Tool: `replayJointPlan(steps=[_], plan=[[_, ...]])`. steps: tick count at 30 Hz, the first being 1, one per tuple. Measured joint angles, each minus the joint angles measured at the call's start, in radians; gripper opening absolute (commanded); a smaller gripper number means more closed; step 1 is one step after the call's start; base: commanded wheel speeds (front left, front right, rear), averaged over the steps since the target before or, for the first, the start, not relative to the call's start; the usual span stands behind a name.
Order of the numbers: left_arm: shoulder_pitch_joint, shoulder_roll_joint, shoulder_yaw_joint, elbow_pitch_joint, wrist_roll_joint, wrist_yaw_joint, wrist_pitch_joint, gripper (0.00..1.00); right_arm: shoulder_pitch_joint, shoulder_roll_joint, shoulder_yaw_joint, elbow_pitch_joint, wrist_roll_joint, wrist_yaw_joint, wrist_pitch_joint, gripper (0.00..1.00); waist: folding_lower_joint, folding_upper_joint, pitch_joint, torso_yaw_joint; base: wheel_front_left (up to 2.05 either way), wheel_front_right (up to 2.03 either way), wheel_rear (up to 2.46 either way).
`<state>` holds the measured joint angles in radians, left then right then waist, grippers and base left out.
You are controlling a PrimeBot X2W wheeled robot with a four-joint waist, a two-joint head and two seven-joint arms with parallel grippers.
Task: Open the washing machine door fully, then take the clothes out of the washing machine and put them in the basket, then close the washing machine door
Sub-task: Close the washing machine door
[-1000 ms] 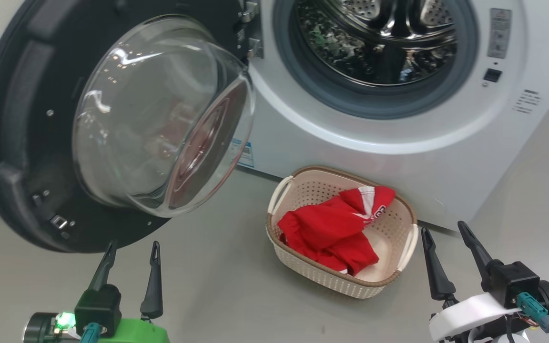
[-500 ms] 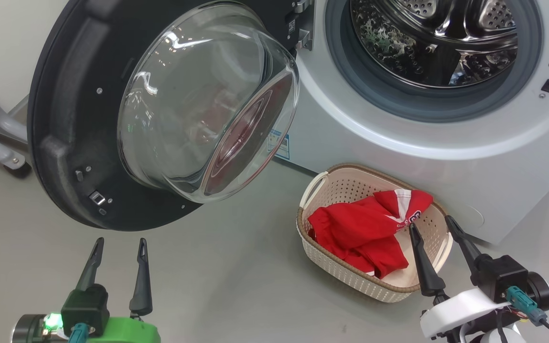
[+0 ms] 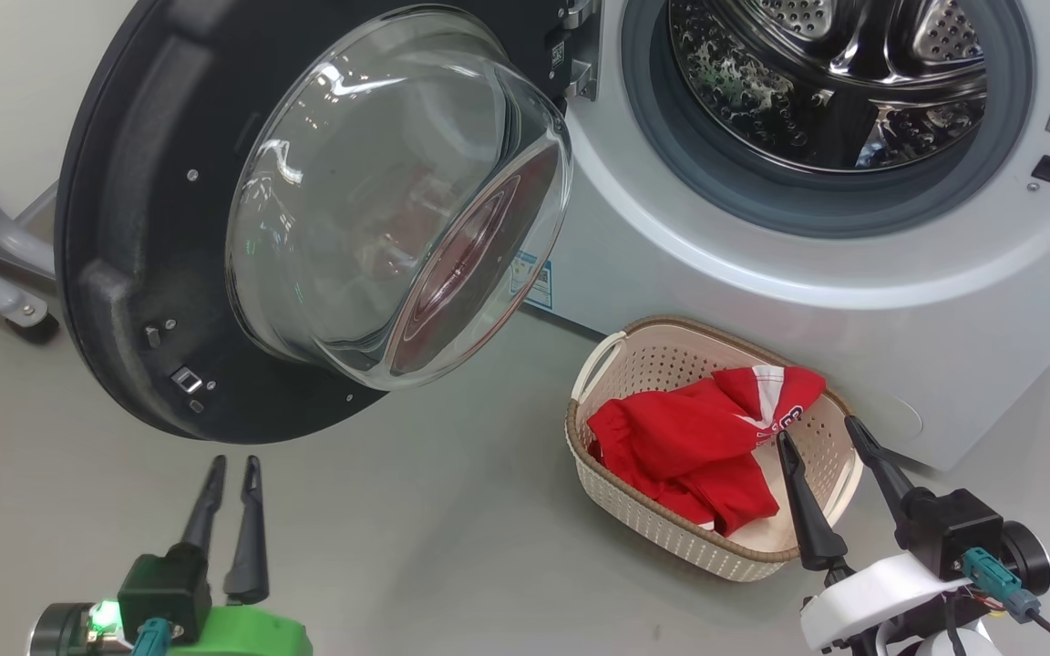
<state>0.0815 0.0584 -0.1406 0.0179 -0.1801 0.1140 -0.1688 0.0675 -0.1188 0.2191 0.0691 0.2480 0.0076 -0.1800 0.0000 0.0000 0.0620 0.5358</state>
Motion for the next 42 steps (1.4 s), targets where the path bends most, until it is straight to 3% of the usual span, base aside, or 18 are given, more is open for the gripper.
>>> replayJointPlan(steps=[1,2,10,17,24,27,36,42], plan=[[0.0,-0.001,-0.002,0.0,-0.009,0.0,0.0,0.02,0.0,0.0,0.0,0.002,0.0,0.0,0.0,1.0,0.0,0.0,-0.001,0.0,0.0,0.0,0.0],[0.0,-0.001,-0.004,0.0,-0.014,0.0,0.0,0.0,0.0,0.0,0.0,0.002,0.0,0.0,0.0,1.0,0.0,0.0,-0.001,-0.001,0.0,0.0,0.0],[0.0,-0.004,-0.022,0.001,-0.051,-0.01,0.0,0.0,0.0,0.004,0.0,0.003,0.0,0.0,0.0,1.0,0.0,0.0,-0.009,-0.004,0.0,0.0,0.0],[0.001,-0.005,-0.028,-0.017,-0.17,-0.078,-0.01,0.0,0.0,0.005,0.0,0.003,0.0,0.0,0.0,1.0,0.0,0.0,-0.009,-0.004,0.0,0.0,0.0],[0.001,-0.012,0.012,-0.053,-0.503,-0.169,-0.028,0.0,0.0,0.003,-0.001,0.003,0.0,0.0,0.003,1.0,0.0,0.0,-0.008,-0.004,0.0,0.0,0.0],[0.002,-0.012,0.014,-0.079,-0.733,-0.199,-0.044,0.0,0.0,0.002,-0.002,0.003,0.0,0.0,0.003,1.0,0.0,0.0,-0.007,-0.003,0.0,0.0,0.0],[0.03,-0.012,0.022,-0.212,-1.167,-0.228,-0.083,0.0,-0.003,-0.003,-0.001,-0.006,0.0,0.0,0.009,1.0,0.0,0.0,0.004,-0.011,0.0,0.0,0.0],[-0.023,-0.015,0.163,-0.232,-1.402,-0.234,-0.083,0.0,-0.004,-0.011,-0.007,-0.016,0.0,-0.002,0.016,1.0,0.0,0.0,0.023,-0.017,0.0,0.0,0.0]])
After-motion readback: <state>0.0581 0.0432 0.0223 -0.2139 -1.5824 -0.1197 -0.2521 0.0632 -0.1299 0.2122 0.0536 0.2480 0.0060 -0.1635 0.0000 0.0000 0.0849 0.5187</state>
